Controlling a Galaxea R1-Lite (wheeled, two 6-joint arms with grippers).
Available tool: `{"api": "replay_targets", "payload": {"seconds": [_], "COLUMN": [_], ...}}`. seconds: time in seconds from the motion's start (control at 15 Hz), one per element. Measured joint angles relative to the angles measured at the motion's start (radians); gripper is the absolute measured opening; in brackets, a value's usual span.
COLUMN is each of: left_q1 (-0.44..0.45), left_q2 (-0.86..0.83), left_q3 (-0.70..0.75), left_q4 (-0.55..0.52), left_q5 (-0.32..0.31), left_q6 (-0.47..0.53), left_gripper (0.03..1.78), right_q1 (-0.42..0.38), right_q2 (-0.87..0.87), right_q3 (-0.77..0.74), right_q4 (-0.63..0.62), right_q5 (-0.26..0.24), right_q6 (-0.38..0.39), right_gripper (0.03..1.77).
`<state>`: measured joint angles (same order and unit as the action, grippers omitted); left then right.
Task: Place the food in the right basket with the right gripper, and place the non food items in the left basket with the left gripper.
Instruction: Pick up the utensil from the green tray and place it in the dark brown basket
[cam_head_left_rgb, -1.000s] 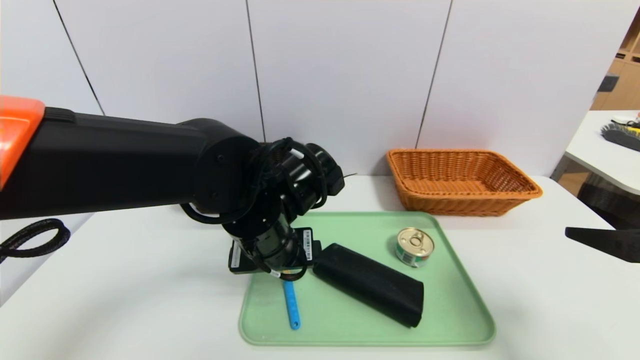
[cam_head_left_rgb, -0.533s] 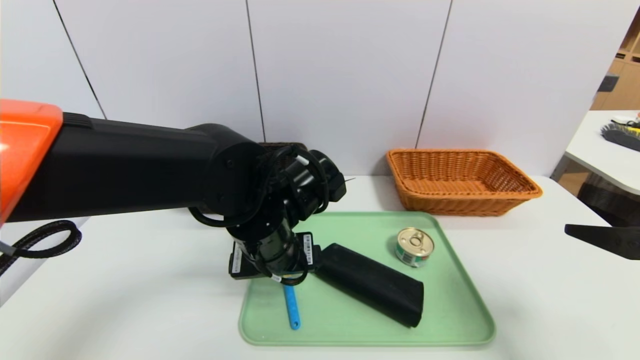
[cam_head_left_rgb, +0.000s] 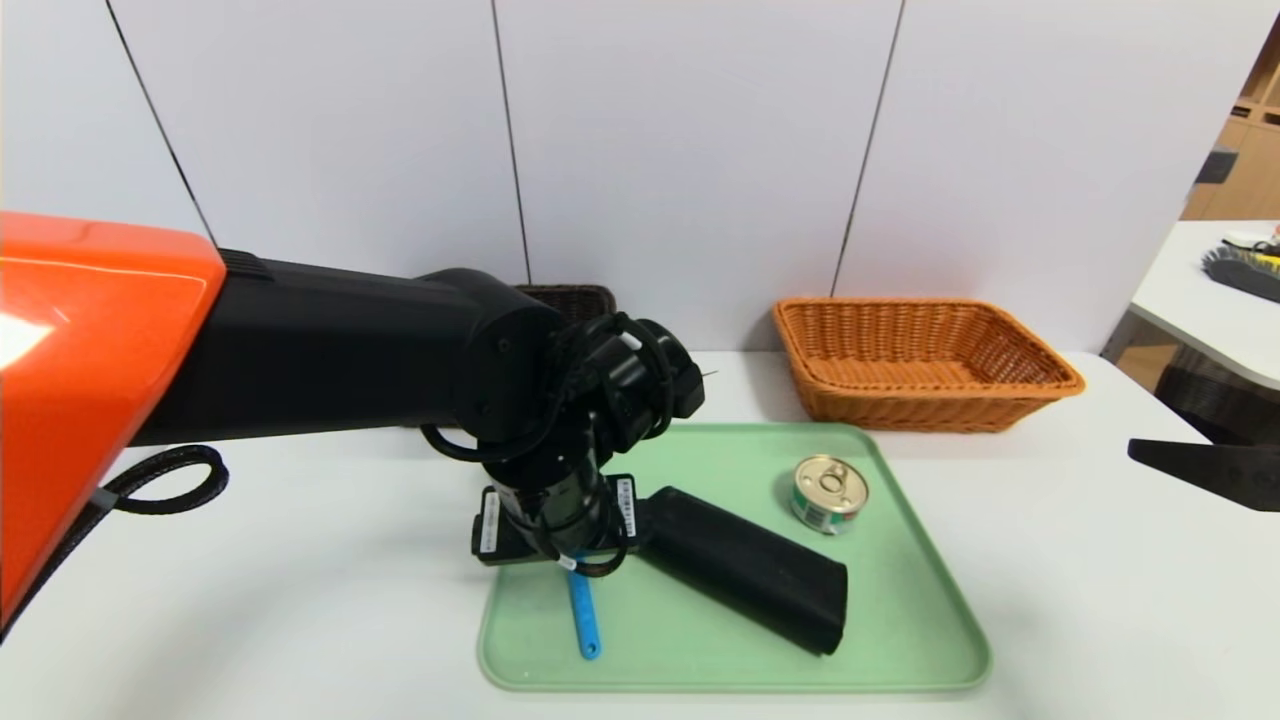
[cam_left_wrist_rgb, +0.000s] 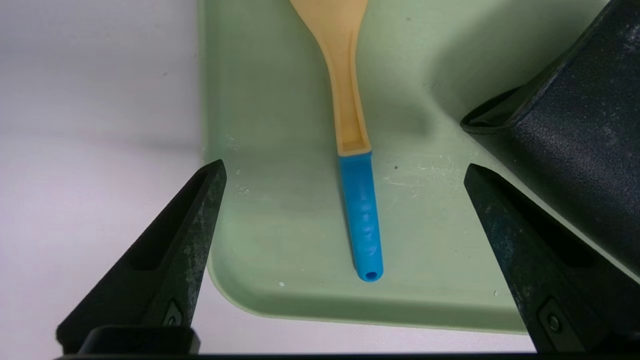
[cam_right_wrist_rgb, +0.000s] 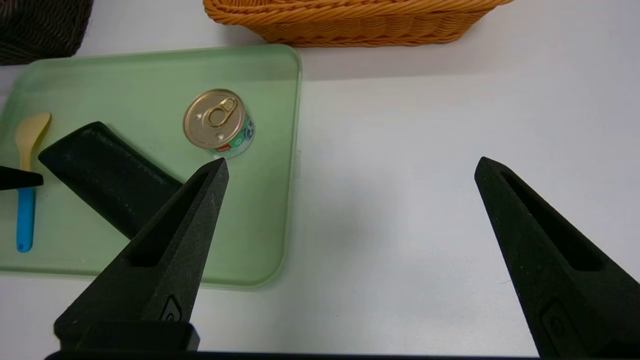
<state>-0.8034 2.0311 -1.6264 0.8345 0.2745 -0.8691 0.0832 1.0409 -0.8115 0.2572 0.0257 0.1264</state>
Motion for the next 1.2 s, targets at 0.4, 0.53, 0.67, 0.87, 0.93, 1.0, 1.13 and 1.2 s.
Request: {"api": "replay_targets", "payload": {"seconds": [0.4,0.53,0.67,0.87,0.93,1.0,1.13,1.2], "left_q1": [0.001,0.004,0.004,0.009,0.010,0.011,0.016,0.018], "left_q2": [0.029,0.032,0.037,0.049,0.051,0.053,0.057,0.057], "left_q3": [-0.020,-0.020,-0.017,-0.019,-0.020,-0.020,-0.021,-0.021], "left_q4": [0.001,0.001,0.001,-0.002,-0.002,-0.003,-0.003,-0.003], "left_q5": [0.001,0.000,-0.001,-0.003,-0.003,-0.004,-0.003,-0.003], "left_q6": [-0.005,-0.010,-0.022,-0.026,-0.026,-0.027,-0.027,-0.027], "left_gripper": [1.69,1.69,1.69,1.69,1.69,1.69,1.69,1.69], "right_q1": [-0.005,-0.005,-0.005,-0.005,-0.005,-0.005,-0.005,-0.006], "right_q2": [0.002,0.004,0.005,0.006,0.006,0.005,0.004,0.004], "right_q3": [-0.001,-0.001,-0.001,0.000,0.001,0.001,0.001,0.001], "right_q4": [-0.006,-0.006,-0.006,-0.005,-0.005,-0.005,-0.004,-0.005], "right_q5": [0.000,0.005,0.006,0.006,0.006,0.006,0.006,0.006], "right_q6": [0.000,0.000,0.000,0.000,0.000,-0.001,-0.001,-0.001], "right_gripper": [1.70,1.70,1.70,1.70,1.70,1.70,1.70,1.70]}}
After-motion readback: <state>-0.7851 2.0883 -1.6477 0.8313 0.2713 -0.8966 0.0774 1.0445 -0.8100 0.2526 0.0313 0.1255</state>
